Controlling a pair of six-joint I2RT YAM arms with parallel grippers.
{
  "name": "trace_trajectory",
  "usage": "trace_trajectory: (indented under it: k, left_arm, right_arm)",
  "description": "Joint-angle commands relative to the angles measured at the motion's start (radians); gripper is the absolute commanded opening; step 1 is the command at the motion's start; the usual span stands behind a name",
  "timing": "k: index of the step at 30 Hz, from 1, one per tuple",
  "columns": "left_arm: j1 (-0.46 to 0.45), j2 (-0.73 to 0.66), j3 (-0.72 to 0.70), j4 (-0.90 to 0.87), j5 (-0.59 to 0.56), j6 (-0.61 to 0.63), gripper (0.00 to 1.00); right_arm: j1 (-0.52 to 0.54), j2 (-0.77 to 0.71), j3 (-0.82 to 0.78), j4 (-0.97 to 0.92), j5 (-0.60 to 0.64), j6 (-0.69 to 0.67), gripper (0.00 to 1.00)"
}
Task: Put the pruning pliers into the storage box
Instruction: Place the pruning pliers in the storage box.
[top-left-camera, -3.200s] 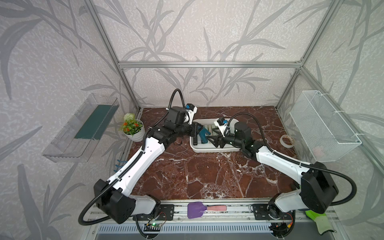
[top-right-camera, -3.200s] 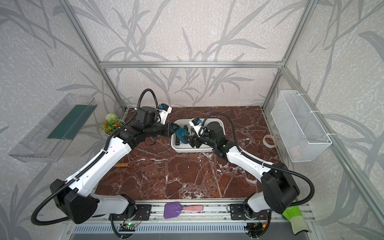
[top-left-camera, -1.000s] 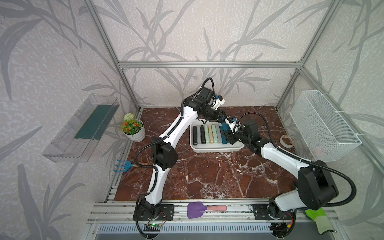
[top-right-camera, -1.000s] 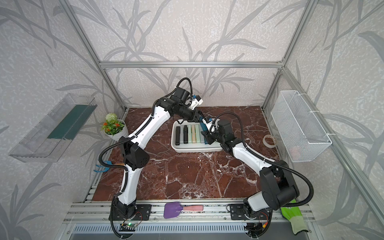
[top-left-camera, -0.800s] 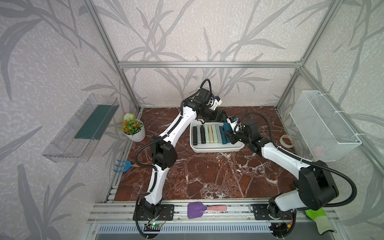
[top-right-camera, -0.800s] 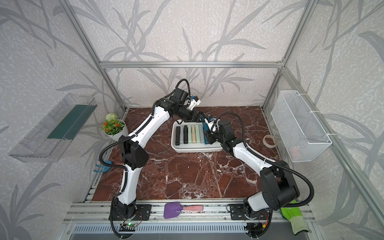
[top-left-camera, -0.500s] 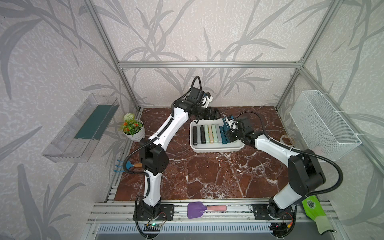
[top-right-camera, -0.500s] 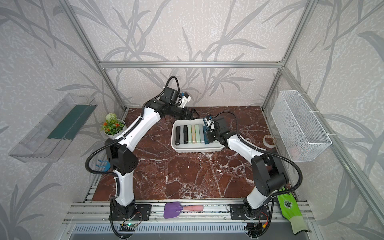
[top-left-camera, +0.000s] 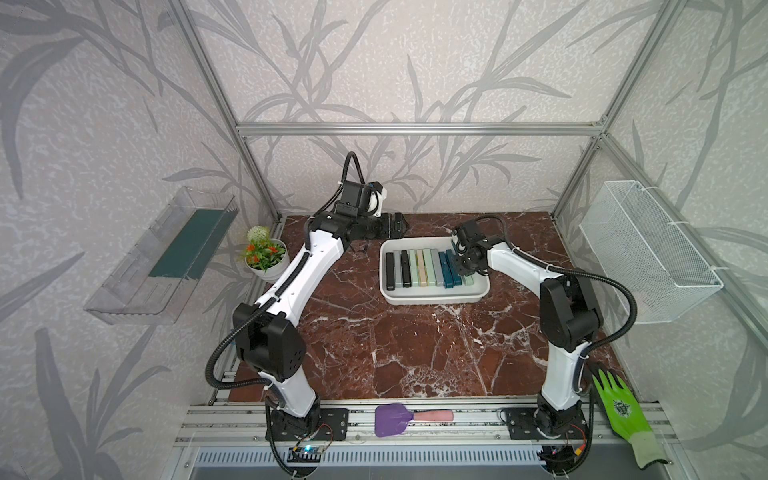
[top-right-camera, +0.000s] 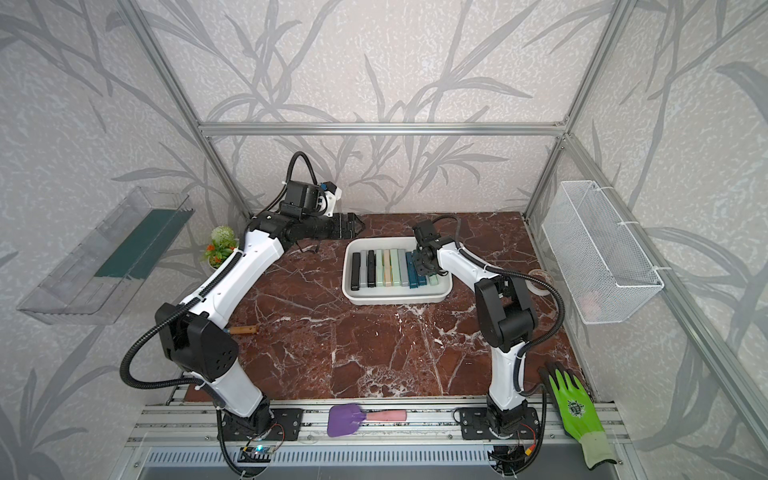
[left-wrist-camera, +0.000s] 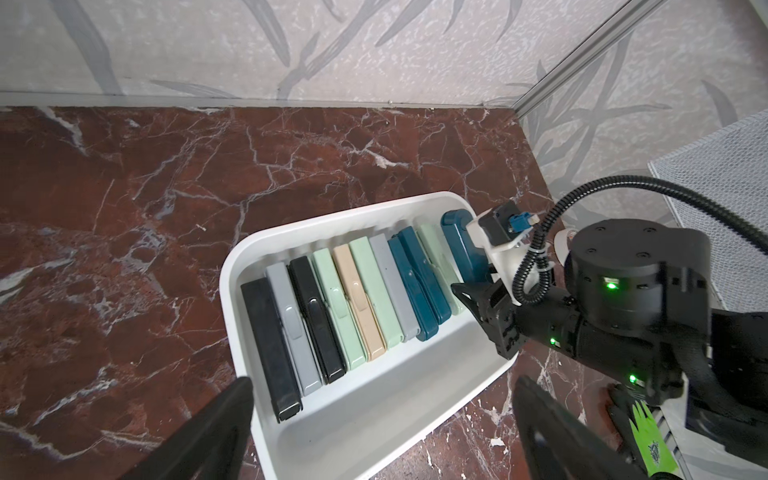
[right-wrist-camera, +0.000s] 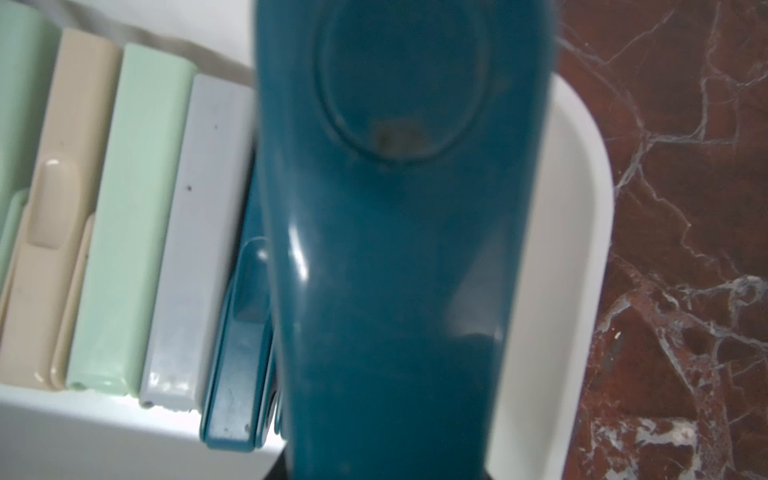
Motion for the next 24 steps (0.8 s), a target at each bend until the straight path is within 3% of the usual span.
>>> trace_trajectory:
  k: [1,5,10,24]
  left_arm:
    - [0.017,-0.064,-0.033,0.032,-0.027,0.011,0.96]
    - [0.020,-0.075,-0.061,0.027,-0.018,0.012,0.94]
    - [0.020,-0.082,-0.087,0.030,-0.002,0.012,0.92]
    - [0.020,-0.109,-0.105,0.007,-0.035,0.035,0.92]
  right_arm:
    - [0.017,-0.096,-0.072,0.045,0.018,-0.052,0.18]
    - [-0.067,-0.075,-0.013,-0.052,-0.005,0.042,0.19]
    - [-0.070,0.036,0.149,-0.245,0.052,0.051,0.20]
    - [-0.055,0.192,0.251,-0.258,0.141,0.067,0.28]
